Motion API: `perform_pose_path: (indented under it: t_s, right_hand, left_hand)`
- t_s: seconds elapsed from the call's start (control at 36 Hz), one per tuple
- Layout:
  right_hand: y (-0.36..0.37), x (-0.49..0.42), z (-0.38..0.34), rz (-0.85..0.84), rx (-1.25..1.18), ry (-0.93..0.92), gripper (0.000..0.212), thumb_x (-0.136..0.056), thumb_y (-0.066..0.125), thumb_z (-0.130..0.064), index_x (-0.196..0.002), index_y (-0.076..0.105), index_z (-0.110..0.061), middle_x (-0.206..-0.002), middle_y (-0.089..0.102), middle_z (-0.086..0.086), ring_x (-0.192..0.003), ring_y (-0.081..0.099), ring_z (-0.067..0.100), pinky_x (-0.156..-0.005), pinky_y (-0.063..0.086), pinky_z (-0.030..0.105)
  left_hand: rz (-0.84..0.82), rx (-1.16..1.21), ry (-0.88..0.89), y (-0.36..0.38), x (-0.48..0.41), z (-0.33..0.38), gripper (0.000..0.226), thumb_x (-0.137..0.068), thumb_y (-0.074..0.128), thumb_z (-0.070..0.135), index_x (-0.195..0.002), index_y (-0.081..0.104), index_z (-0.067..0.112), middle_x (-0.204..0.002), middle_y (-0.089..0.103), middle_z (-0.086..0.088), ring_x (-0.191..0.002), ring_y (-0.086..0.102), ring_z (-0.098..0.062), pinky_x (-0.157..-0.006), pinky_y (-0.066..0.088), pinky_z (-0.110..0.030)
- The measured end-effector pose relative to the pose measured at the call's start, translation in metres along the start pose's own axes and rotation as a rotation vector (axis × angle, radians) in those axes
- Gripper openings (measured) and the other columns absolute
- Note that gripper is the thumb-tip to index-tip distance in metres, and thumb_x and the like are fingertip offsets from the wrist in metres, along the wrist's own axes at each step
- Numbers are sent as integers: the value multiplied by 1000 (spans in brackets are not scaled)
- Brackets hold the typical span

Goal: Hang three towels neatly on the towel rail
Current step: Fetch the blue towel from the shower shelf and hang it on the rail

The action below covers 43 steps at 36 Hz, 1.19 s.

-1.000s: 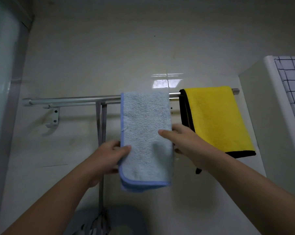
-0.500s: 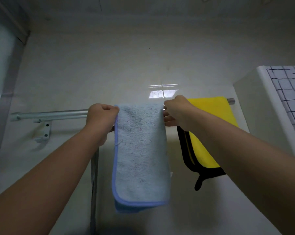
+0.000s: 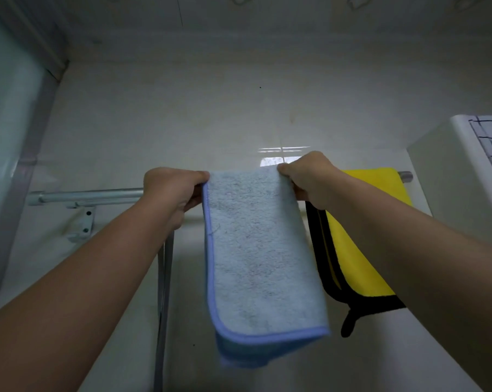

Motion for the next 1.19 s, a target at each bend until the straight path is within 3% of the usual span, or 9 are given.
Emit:
perform_pose_path:
  t_s: [0.14, 0.25, 0.31, 0.53, 0.72, 0.81, 1.0, 1.11, 1.19]
  right_hand:
    - [2, -15, 0, 53, -12, -12, 19, -87, 57, -12, -103, 52, -3, -74, 49, 6, -74, 51, 21, -88, 51, 43]
    - [5, -27, 1, 78, 29, -51, 9, -84, 57, -5, -91, 53, -8, -83, 47, 7, -81, 43, 20, -71, 46, 30]
    - [4, -33, 2, 122, 172, -138, 14, -84, 58, -5, -96, 61, -1, -88, 52, 9, -82, 49, 22, -77, 51, 34]
    - [5, -27, 1, 229, 717, -390, 10, -85, 57, -11, -89, 63, -4, -89, 58, 12, -79, 48, 26, -67, 34, 26]
    - [1, -17, 8, 238, 773, -501, 21, -89, 52, -18, -90, 64, -2, -91, 63, 12, -88, 56, 29, -65, 33, 26]
    - [2, -9, 14, 231, 767, -557, 25, -90, 48, -19, -95, 67, -3, -101, 66, 12, -93, 58, 29, -70, 42, 28]
    - [5, 25, 40, 246, 414, -567, 32, -85, 61, -20, -112, 51, -7, -120, 41, 11, -95, 58, 27, -86, 47, 33]
    - [6, 41, 55, 221, 273, -479, 35, -82, 66, -26, -107, 45, -13, -115, 47, 7, -94, 55, 20, -77, 45, 28]
    - [6, 45, 67, 34, 78, -206, 35, -82, 66, -30, -103, 48, -9, -111, 59, 6, -97, 59, 21, -81, 51, 36]
  left_hand:
    - [42, -63, 114, 3, -5, 4, 16, -74, 69, -1, -63, 59, 2, -68, 62, -12, -49, 61, -15, -46, 52, -17]
    - [111, -383, 322, 7, -9, 11, 21, -75, 72, 8, -59, 60, 7, -61, 59, -6, -57, 58, -18, -40, 41, -14]
    - [104, -529, 426, 10, -10, 15, 17, -78, 70, 9, -63, 63, 4, -58, 57, -3, -61, 58, -21, -52, 44, -21]
    - [84, -908, 516, 17, -14, 9, 5, -86, 57, 10, -84, 60, 6, -97, 65, -13, -83, 54, -23, -69, 38, -30]
    - [47, -1023, 628, 16, -3, 3, 18, -92, 47, 14, -95, 64, 7, -100, 65, -14, -81, 52, -23, -68, 38, -33]
    - [6, -1024, 647, 12, 4, -3, 21, -93, 46, 19, -99, 62, 7, -101, 65, -13, -88, 54, -26, -78, 42, -38]
    - [197, -963, 749, 0, 34, -25, 37, -81, 66, 31, -109, 55, 9, -111, 55, -13, -106, 47, -29, -85, 35, -36]
    - [90, -655, 498, -2, 43, -41, 36, -76, 71, 32, -96, 47, 15, -99, 57, 0, -85, 54, -15, -64, 40, -22]
    - [-83, -394, 141, -3, 42, -57, 37, -79, 68, 31, -103, 59, 5, -98, 67, -6, -83, 64, -19, -71, 51, -30]
Point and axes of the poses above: each hand's wrist, its own x-axis away from the middle knuckle, its own y-axis out of the palm, z = x × y, the point moved 2 cm from there along -x, towards the middle knuckle
